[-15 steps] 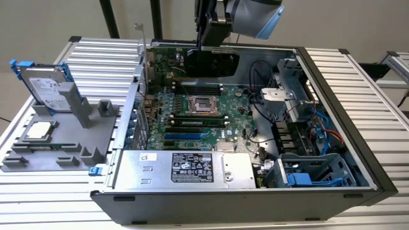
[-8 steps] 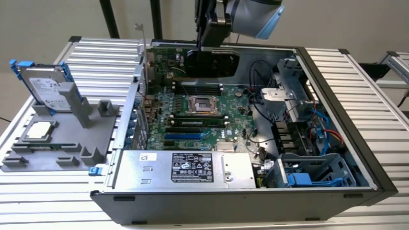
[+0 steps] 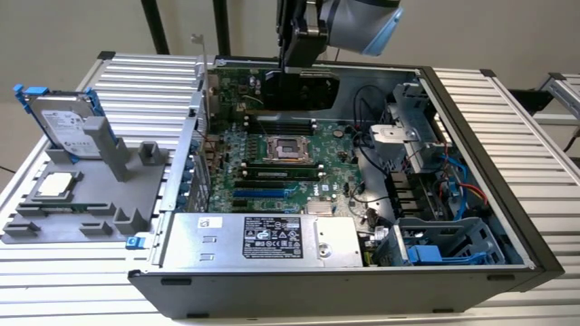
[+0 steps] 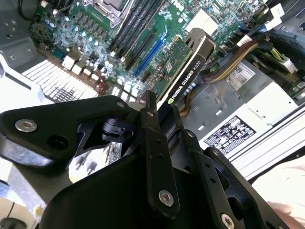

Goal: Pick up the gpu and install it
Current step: 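Insert the gpu into the slot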

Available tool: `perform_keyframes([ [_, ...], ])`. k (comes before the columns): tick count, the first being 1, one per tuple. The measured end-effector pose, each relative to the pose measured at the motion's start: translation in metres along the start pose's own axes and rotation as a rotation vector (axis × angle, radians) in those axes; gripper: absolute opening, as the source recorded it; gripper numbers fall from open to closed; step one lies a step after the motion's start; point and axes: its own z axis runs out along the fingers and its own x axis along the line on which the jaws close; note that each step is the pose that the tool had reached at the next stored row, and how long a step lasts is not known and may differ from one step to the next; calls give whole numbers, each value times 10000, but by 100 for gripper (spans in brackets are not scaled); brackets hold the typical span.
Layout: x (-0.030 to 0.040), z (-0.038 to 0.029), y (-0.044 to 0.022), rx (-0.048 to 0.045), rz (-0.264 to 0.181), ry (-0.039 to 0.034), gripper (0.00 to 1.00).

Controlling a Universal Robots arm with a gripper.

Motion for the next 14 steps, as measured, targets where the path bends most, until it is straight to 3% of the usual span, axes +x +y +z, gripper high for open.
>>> perform_keyframes([
  [14,1,31,-2,9,138,-9,0],
])
